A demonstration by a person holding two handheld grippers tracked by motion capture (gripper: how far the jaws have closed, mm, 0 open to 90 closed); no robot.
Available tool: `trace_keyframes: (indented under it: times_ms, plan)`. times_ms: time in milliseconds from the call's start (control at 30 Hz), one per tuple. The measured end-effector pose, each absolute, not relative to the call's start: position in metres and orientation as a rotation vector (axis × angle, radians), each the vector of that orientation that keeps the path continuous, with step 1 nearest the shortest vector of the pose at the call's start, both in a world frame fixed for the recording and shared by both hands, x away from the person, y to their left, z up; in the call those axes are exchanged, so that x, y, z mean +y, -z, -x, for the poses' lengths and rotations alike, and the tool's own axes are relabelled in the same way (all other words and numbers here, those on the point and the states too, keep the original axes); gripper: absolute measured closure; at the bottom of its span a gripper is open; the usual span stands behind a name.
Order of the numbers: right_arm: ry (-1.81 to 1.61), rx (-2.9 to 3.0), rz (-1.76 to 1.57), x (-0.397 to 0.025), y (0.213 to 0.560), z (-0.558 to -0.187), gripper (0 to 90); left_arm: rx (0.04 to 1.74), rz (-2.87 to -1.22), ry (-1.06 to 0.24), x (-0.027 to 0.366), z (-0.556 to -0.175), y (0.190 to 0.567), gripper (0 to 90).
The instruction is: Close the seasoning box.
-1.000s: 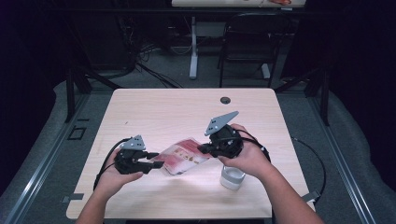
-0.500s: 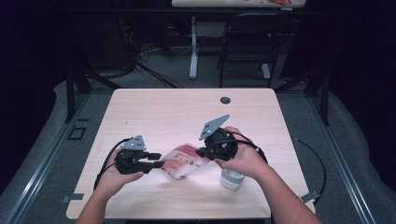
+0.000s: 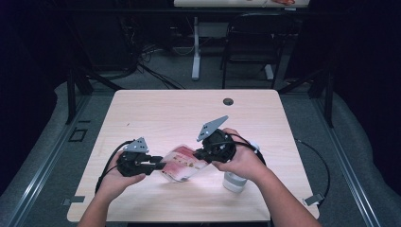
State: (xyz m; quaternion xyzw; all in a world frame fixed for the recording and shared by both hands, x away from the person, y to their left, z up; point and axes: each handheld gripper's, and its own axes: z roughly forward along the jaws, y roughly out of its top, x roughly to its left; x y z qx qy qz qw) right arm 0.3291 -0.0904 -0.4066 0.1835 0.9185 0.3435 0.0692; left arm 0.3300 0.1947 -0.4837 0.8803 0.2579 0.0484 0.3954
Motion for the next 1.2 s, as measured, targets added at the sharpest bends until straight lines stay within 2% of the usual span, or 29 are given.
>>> trace_keyframes:
  times_ms: [600,800,1200]
  plan:
    - [-1.109,2.76,-0.501,-0.069,0.404,-0.328,84.7,0.608,-2.183,-0.144,0.199,-0.322,0.469,67.9]
    - [-1.117,2.762,-0.484,-0.06,0.404,-0.328,84.2,0.609,-2.186,-0.144,0.201,-0.323,0.471,74.2]
    - [-1.162,2.76,-0.477,-0.055,0.399,-0.327,78.9,0.617,-2.189,-0.115,0.208,-0.324,0.471,73.7]
